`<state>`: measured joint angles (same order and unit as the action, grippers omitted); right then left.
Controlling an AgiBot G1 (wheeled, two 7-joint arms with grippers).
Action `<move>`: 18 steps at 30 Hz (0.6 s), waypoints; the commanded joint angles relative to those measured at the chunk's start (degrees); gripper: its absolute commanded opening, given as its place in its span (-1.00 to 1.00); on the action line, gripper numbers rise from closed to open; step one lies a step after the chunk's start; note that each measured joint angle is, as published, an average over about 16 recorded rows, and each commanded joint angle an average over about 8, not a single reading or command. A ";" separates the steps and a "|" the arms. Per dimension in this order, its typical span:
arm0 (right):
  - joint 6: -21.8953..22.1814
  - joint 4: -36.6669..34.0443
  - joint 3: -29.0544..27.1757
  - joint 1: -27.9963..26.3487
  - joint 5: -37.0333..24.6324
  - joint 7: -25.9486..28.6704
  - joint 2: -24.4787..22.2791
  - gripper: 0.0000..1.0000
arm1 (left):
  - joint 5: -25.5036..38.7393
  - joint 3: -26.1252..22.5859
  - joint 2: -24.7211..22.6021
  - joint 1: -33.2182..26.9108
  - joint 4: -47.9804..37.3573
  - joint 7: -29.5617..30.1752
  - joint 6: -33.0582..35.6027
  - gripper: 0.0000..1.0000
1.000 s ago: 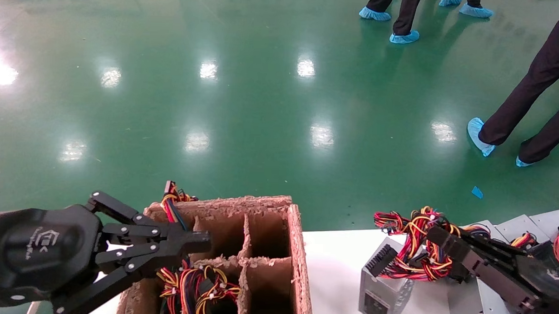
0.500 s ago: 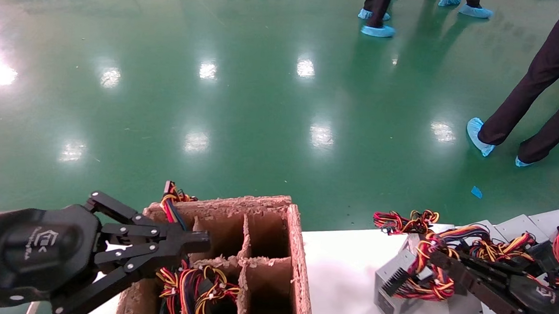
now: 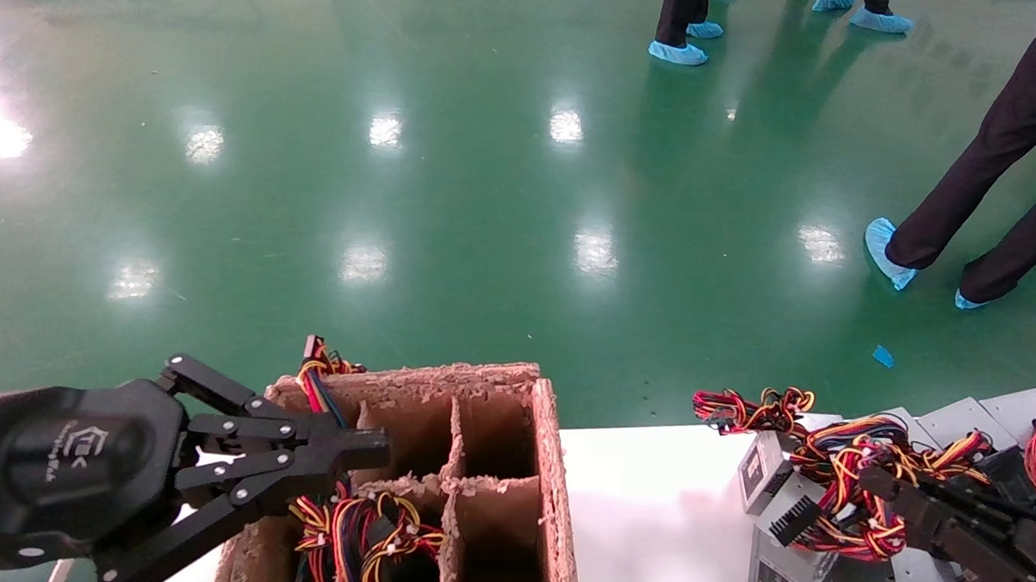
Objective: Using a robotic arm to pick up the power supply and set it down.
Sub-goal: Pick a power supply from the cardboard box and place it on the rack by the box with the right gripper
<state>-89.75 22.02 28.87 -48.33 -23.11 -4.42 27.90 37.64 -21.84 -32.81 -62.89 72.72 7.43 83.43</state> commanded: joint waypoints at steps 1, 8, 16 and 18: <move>-0.30 -0.56 -0.05 -0.12 0.18 -0.14 -0.11 -1.00 | 0.00 0.00 0.00 0.00 0.00 0.00 0.00 -1.00; -0.44 -2.06 0.15 0.68 0.64 -0.54 -1.01 -1.00 | 0.00 0.00 0.00 0.00 0.00 0.00 0.00 -1.00; -0.51 -4.05 0.09 1.78 1.57 -1.14 -2.22 -1.00 | -0.01 -0.01 0.00 0.00 0.00 0.00 0.00 -1.00; -0.48 -4.41 0.04 1.96 1.85 -1.27 -2.42 -1.00 | -0.01 -0.01 0.00 0.00 0.00 0.00 0.00 -1.00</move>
<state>-90.17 17.51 28.92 -46.38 -21.28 -5.70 25.58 37.63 -21.85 -32.81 -62.89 72.72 7.43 83.42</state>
